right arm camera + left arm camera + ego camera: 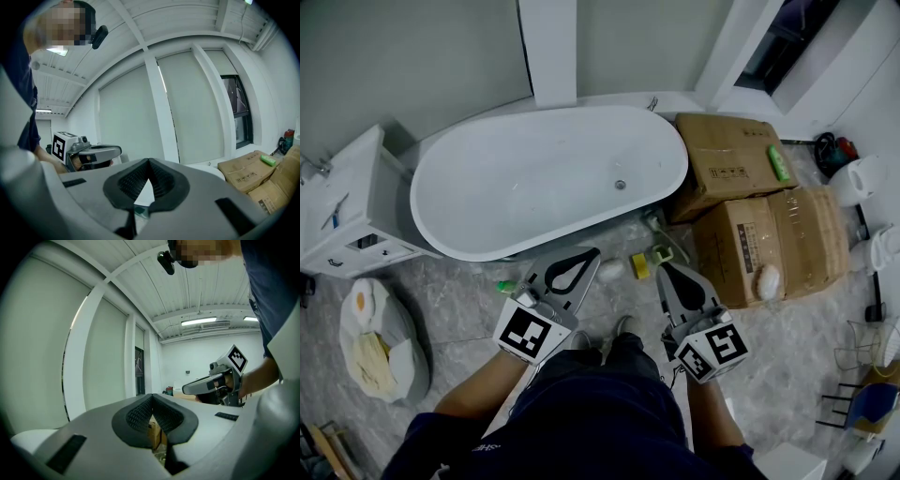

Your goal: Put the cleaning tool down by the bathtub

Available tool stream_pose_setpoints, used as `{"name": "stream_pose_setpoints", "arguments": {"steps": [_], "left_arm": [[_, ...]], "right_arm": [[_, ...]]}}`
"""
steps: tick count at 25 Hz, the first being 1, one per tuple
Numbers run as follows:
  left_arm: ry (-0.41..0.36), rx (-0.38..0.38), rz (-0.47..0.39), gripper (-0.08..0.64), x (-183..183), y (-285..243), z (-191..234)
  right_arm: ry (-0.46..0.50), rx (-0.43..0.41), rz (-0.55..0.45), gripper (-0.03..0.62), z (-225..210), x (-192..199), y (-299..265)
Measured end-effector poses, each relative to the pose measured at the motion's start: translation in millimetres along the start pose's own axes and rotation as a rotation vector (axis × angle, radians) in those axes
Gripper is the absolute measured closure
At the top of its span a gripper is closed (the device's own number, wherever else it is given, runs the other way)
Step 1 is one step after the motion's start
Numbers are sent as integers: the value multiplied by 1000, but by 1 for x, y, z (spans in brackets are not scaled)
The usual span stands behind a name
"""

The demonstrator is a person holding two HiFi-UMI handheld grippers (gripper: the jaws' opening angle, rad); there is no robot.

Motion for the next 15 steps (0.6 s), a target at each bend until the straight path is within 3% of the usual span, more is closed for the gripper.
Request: {"name": "stream_pose_setpoints", "arguments": {"steps": [15], "left_arm": [[5,-1,14,529,1,1,-8]], "right_arm": [[12,-3,2,591,2,3,9]]}}
Point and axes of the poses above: the fingertips, and each gripper's own axes: y backward along the fingers, z to its left, x out of its underside, the point moved 10 cm from there along y, backward along the fingers, and after that the axes turned 10 degrees about x, right-handed, at the moved point
